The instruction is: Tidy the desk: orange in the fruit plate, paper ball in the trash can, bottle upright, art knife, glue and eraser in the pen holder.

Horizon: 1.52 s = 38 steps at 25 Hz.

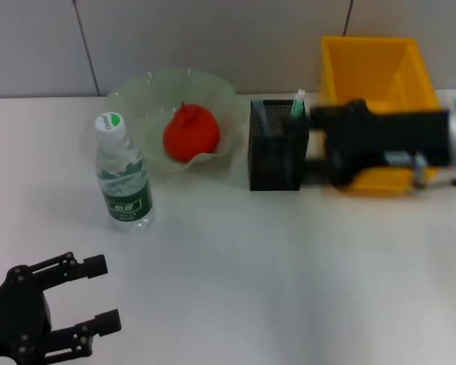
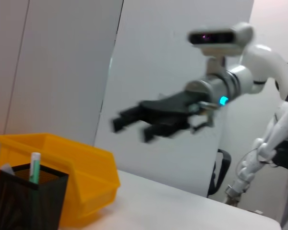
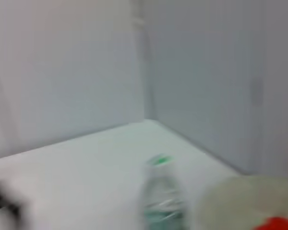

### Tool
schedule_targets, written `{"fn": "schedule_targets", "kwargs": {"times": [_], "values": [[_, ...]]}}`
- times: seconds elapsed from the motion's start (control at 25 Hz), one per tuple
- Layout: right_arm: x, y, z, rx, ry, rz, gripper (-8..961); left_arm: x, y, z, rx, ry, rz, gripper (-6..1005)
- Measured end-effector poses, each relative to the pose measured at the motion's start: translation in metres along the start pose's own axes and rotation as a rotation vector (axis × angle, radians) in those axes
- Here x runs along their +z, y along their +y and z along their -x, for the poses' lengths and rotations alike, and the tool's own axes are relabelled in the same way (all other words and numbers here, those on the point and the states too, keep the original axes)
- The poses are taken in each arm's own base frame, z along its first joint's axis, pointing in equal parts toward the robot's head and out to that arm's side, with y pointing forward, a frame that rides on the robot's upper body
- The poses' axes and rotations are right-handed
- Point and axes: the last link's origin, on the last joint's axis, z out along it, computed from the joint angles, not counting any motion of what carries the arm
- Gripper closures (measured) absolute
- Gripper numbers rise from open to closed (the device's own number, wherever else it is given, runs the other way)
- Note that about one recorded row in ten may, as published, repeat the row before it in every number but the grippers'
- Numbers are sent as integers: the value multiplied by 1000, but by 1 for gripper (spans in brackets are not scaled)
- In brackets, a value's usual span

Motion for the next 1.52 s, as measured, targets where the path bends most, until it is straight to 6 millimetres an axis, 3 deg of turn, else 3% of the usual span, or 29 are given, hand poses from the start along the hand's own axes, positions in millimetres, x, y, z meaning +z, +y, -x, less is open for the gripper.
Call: {"fn": "schedule_targets", "kwargs": {"times": [0.12,0.28,0.44,0.6,1.0,1.04,1.12,1.52], "values": [[-26,12,-27,-18,-22,78,283,-1,0,-2,2,-2,16,223],[-44,20,-66,33,-64,150,279,-5,-1,-5,-4,-19,29,223],[-56,30,-94,24,-146,202,275,-3,-7,-8,-19,-71,58,223],[-56,35,-109,28,-169,219,272,3,-13,-9,-26,-131,95,222],[-57,35,-122,32,-137,202,220,13,-25,-17,-22,-203,127,222],[-57,35,-122,34,-136,199,209,19,-37,-26,-9,-268,143,222],[-57,34,-123,38,-134,193,197,21,-41,-28,-7,-287,145,222],[-55,32,-126,52,-131,179,197,22,-44,-32,-10,-311,151,220]]}}
